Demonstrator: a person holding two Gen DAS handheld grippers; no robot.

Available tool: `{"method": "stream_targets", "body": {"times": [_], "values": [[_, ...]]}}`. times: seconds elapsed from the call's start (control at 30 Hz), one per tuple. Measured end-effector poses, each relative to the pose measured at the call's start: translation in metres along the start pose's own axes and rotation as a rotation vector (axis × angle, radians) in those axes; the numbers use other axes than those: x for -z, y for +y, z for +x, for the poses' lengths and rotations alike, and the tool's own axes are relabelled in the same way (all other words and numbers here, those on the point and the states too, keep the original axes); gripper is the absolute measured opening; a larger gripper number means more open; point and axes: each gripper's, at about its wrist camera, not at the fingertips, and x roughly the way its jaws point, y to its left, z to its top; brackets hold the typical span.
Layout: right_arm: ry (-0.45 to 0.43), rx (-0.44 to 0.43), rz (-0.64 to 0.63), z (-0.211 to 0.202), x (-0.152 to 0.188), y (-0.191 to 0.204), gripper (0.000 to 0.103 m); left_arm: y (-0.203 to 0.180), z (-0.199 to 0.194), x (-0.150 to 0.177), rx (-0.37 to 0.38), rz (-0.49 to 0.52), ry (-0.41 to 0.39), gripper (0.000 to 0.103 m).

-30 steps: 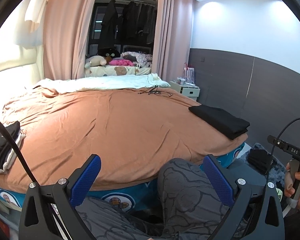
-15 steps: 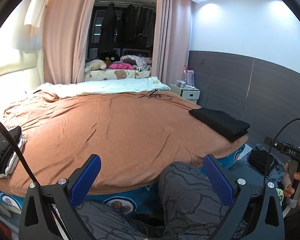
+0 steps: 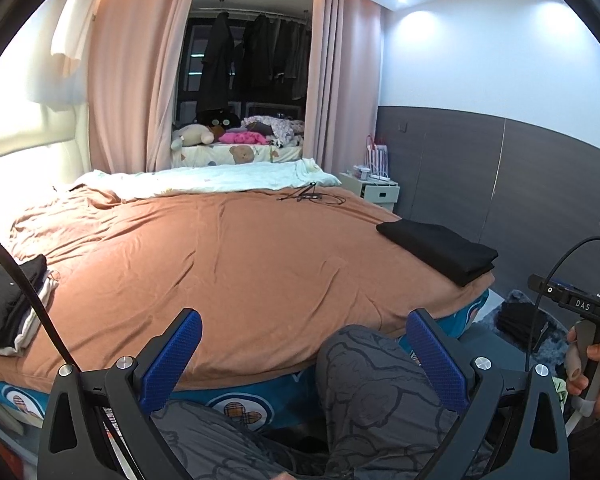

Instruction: Fold large clothes

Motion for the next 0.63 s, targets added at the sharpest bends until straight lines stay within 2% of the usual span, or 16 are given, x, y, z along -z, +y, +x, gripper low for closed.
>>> {"method": "stream_targets", "body": {"times": [0.63], "values": [[-0.007, -0.021, -0.026, -0.010, 0.007, 0.003, 0.103, -0.003, -0.024, 0.005, -0.009, -0.007, -0.037, 0.103]]}}
